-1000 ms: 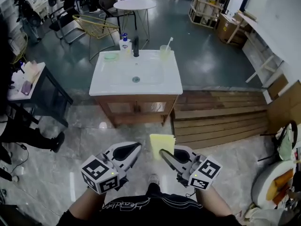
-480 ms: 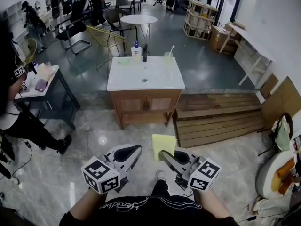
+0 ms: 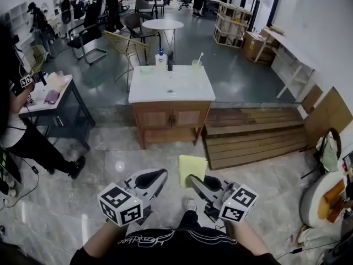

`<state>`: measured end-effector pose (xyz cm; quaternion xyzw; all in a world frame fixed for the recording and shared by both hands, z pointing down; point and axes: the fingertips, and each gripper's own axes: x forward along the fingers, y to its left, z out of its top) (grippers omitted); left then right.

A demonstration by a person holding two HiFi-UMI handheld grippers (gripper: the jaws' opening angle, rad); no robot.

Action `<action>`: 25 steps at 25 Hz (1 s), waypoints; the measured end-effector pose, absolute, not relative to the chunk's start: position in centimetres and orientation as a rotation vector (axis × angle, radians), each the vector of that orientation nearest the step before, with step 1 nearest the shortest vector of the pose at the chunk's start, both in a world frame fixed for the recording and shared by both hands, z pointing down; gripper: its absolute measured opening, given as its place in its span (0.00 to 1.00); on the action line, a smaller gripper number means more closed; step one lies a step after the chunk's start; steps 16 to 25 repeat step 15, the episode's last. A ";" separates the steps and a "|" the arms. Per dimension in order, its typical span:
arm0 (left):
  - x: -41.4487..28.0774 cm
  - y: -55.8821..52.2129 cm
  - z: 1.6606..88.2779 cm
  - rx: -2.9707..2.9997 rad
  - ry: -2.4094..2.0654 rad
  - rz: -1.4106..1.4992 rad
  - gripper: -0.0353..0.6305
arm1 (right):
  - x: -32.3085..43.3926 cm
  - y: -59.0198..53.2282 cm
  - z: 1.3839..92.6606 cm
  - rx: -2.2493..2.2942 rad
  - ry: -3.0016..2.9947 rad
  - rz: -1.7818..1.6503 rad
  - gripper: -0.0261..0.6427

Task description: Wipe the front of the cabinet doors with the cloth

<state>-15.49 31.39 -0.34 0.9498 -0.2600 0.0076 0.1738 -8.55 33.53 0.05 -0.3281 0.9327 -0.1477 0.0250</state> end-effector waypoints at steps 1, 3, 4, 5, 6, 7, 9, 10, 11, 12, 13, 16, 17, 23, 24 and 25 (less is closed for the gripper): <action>-15.4 31.6 -0.4 2.695 -0.733 0.021 0.06 | -8.6 33.7 -0.1 -1.017 2.884 -0.451 0.10; -15.3 32.0 -0.7 2.701 -0.727 0.019 0.06 | -8.6 34.3 -0.4 -1.021 2.882 -0.442 0.10; -15.2 32.2 -0.8 2.702 -0.725 0.018 0.06 | -8.6 34.5 -0.4 -1.023 2.881 -0.442 0.10; -15.2 32.5 -0.9 2.702 -0.724 0.016 0.06 | -8.6 34.8 -0.5 -1.026 2.879 -0.443 0.10; -15.1 32.7 -1.0 2.702 -0.722 0.015 0.06 | -8.6 35.0 -0.5 -1.029 2.877 -0.444 0.10; -15.0 32.9 -1.1 2.705 -0.721 0.015 0.06 | -8.5 35.2 -0.4 -1.032 2.875 -0.444 0.10; -14.9 33.2 -1.2 2.716 -0.718 0.023 0.06 | -8.4 35.5 -0.5 -1.037 2.871 -0.441 0.10; -14.8 33.4 -1.3 2.721 -0.717 0.027 0.06 | -8.4 35.6 -0.6 -1.039 2.869 -0.439 0.10; -14.8 33.5 -1.3 2.725 -0.717 0.030 0.06 | -8.4 35.7 -0.6 -1.041 2.867 -0.438 0.10; -14.8 33.5 -1.4 2.728 -0.717 0.030 0.06 | -8.4 35.8 -0.7 -1.043 2.867 -0.437 0.10; -14.9 33.6 -1.4 2.729 -0.717 0.029 0.06 | -8.4 35.9 -0.7 -1.045 2.868 -0.436 0.10; -14.9 33.8 -1.4 2.730 -0.715 0.028 0.06 | -8.5 36.0 -0.7 -1.049 2.869 -0.435 0.10; -14.9 33.8 -1.4 2.730 -0.715 0.028 0.06 | -8.5 36.0 -0.7 -1.049 2.869 -0.435 0.10; -14.9 33.8 -1.4 2.730 -0.715 0.028 0.06 | -8.5 36.0 -0.7 -1.049 2.869 -0.435 0.10; -14.9 33.8 -1.4 2.730 -0.715 0.028 0.06 | -8.5 36.0 -0.7 -1.049 2.869 -0.435 0.10; -14.9 33.8 -1.4 2.730 -0.715 0.028 0.06 | -8.5 36.0 -0.7 -1.049 2.869 -0.435 0.10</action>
